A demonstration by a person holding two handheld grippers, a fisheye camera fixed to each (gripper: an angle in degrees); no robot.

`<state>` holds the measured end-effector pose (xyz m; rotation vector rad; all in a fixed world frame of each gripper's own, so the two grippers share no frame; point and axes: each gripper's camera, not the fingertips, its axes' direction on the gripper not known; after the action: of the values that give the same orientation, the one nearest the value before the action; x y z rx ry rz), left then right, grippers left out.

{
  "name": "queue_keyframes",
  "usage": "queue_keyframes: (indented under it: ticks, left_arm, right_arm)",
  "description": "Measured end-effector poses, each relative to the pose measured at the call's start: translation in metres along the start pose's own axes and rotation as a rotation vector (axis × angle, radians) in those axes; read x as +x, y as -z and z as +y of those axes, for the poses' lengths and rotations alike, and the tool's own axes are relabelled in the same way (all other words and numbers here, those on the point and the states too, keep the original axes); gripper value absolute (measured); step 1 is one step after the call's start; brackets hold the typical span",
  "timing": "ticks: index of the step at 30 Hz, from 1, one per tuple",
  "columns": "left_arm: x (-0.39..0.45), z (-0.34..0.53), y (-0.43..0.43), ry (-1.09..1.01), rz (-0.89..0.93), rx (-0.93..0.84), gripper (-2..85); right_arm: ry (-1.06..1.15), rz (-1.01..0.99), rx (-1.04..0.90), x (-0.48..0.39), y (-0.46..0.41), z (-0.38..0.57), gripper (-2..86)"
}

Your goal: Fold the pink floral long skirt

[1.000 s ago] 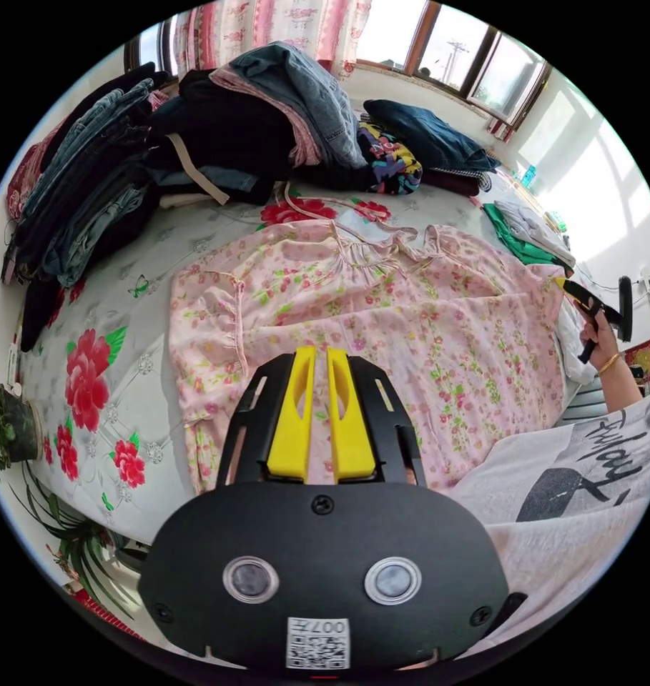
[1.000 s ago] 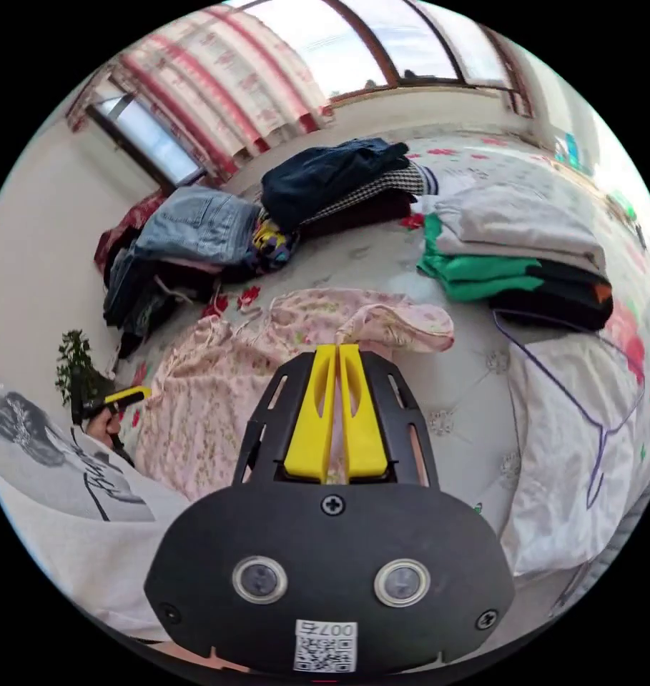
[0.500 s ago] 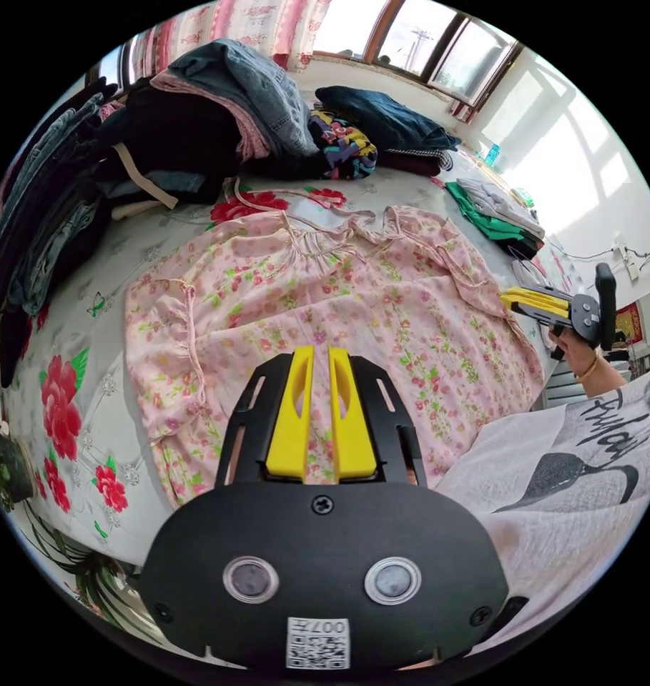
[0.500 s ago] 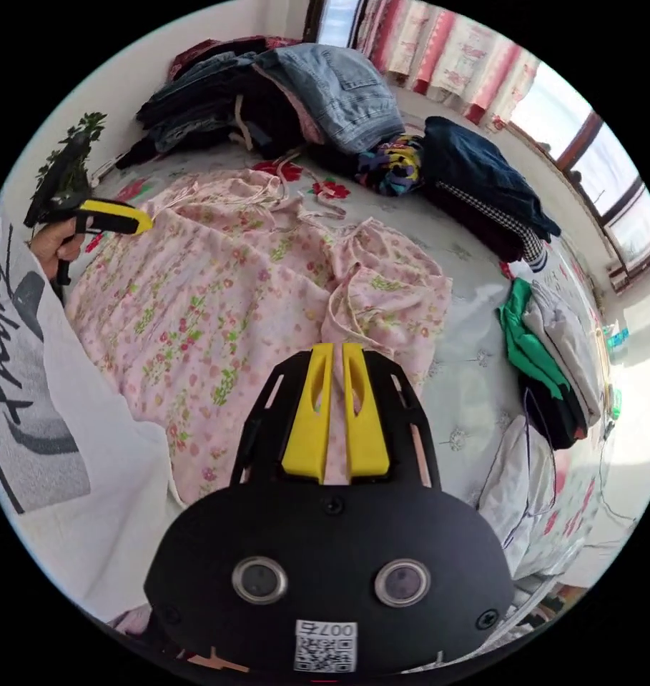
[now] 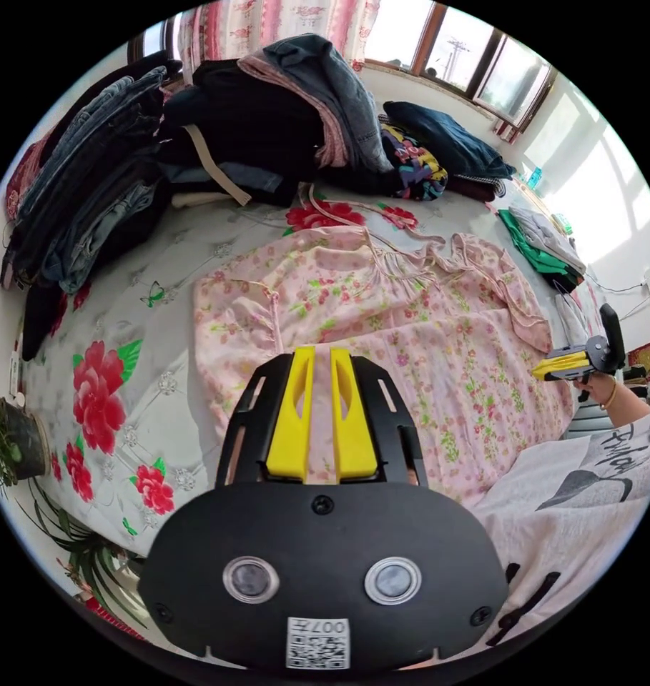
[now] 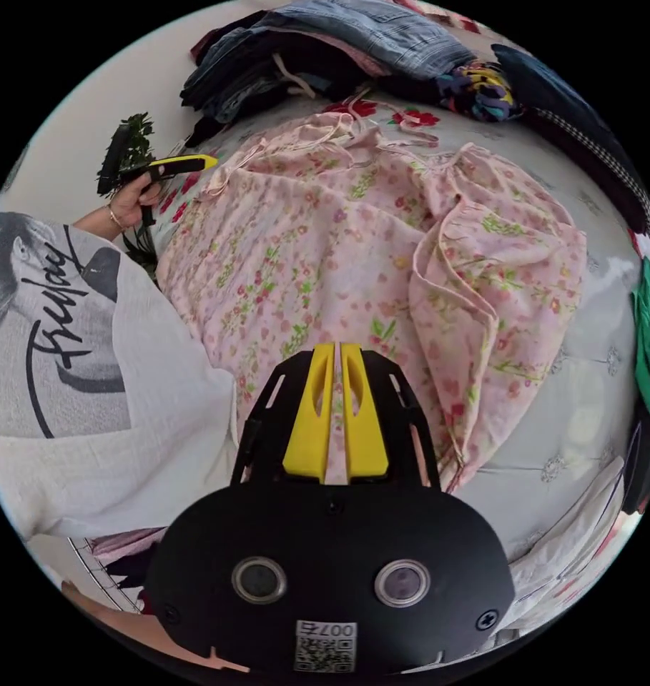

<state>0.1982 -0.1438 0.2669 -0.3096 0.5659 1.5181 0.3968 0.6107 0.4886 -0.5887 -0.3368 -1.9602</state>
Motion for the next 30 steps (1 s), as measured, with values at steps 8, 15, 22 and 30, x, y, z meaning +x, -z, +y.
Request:
queue_keyframes:
  ticks: [8,15,22,30]
  left_arm:
    - [-0.072,-0.079,-0.002,-0.029,-0.076,0.033,6.2]
    - [-0.089,-0.138,-0.035,-0.074,-0.017,-0.032,7.1]
    - [-0.083,-0.138,-0.068,-0.105,0.021,-0.103,7.1]
    - [-0.084,-0.152,-0.054,-0.144,0.069,-0.042,8.6]
  right_arm:
    - [-0.138,0.133,0.208,0.085,0.086,-0.053,1.2]
    - [-0.3,0.168,0.189,0.138,0.087,-0.052,1.3]
    - [-0.312,-0.039,0.103,0.101,0.015,-0.009,0.1]
    - [-0.086,0.003,-0.006,0.082,0.034,-0.058,0.5]
